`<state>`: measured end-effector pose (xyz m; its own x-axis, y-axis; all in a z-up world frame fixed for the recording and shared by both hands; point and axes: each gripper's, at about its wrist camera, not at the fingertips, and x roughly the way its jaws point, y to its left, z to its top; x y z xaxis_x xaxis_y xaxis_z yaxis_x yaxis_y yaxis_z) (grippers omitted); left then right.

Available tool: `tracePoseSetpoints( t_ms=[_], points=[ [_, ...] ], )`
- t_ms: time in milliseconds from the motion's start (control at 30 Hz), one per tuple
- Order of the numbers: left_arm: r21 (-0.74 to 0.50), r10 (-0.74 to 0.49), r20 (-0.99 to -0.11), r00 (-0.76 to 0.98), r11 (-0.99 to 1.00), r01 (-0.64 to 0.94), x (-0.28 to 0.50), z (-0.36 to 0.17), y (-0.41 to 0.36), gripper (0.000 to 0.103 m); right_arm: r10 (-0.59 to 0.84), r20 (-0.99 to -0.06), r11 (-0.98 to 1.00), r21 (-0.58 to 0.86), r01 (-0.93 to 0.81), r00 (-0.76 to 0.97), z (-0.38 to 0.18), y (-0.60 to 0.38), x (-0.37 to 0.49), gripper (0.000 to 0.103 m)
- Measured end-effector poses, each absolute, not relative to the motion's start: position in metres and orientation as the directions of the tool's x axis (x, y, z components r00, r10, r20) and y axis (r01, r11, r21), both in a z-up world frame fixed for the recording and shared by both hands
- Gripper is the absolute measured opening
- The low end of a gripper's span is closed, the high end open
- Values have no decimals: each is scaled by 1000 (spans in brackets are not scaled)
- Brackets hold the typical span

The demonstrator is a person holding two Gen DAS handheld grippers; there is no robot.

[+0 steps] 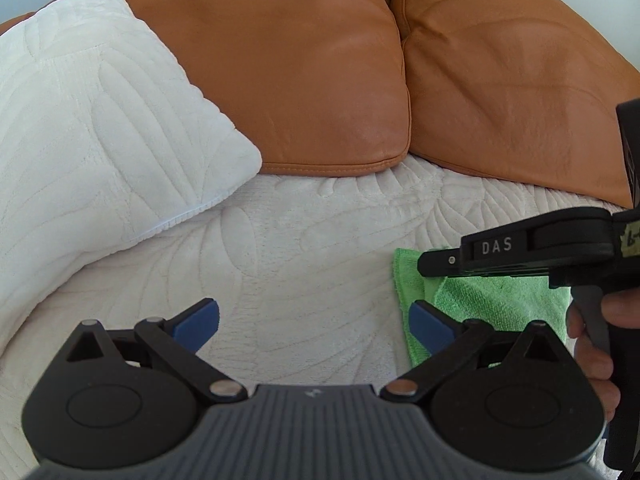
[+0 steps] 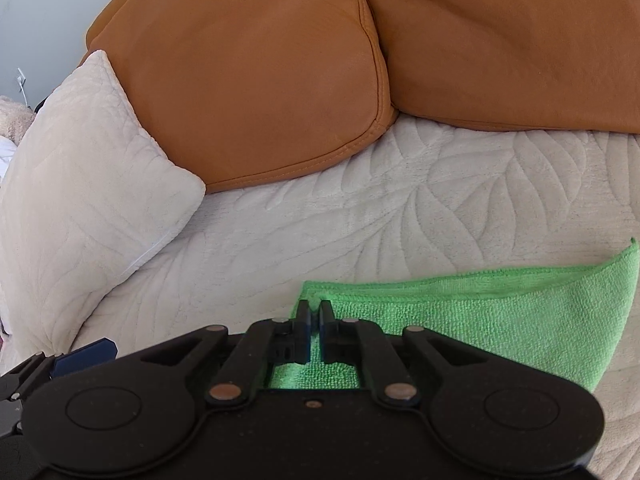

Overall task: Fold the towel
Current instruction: 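Carry the held corner diagonally across onto the opposite corner with the right gripper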

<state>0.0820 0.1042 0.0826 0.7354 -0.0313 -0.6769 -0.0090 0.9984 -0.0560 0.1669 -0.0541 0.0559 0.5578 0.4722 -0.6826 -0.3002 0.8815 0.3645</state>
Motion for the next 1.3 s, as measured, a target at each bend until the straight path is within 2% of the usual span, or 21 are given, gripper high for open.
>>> tracePoseSetpoints(
  t_ms=[33,100,200,267,367,467,567,633,767,800,900,967,1067,1200,1267,1300],
  points=[
    [-49,-39,-683,730,999,8,82,81,99,102,477,-670,879,363,-310,569,58,-57,166,20],
    [-31,-52,-692,720,999,42,85,76,89,102,466,-635,885,337,-322,616,66,-69,157,32],
    [-1,-60,-685,726,997,81,81,75,75,102,422,-585,907,275,-320,693,81,-95,143,32],
    [2,-79,-667,741,994,107,77,76,67,102,386,-567,922,242,-301,728,87,-116,137,28],
    [-53,-153,-630,761,987,155,73,77,60,102,325,-589,945,183,-269,740,81,-150,138,24],
    [-104,-198,-650,734,980,172,76,75,58,102,255,-624,964,106,-244,739,63,-170,145,23],
    [-114,-182,-655,733,983,143,77,76,65,102,141,-613,988,39,-149,777,47,-190,147,23],
    [-106,-154,-652,742,988,111,78,77,73,102,129,-585,992,76,-104,800,46,-201,143,23],
    [-152,-109,-655,747,988,11,83,81,98,102,237,-507,969,62,-239,829,63,-181,121,23],
    [-178,-102,-657,747,984,-22,85,81,106,102,271,-509,957,51,-286,817,66,-173,118,28],
    [-244,-82,-659,748,963,-110,86,83,129,102,355,-567,899,-11,-438,744,73,-120,114,27],
    [-269,-67,-655,753,952,-149,84,85,142,102,378,-586,878,-19,-479,716,75,-90,115,27],
    [-294,-49,-648,760,937,-190,81,89,157,102,369,-631,892,36,-450,682,74,-50,126,27],
    [-322,-34,-638,769,919,-226,78,93,172,102,310,-671,897,-29,-441,673,58,-7,129,27],
    [-318,-32,-634,772,921,-223,77,95,173,102,245,-669,907,-98,-410,702,51,7,128,26],
    [-316,-31,-632,774,923,-221,77,96,174,102,224,-660,912,-117,-393,717,49,10,129,19]
  ],
)
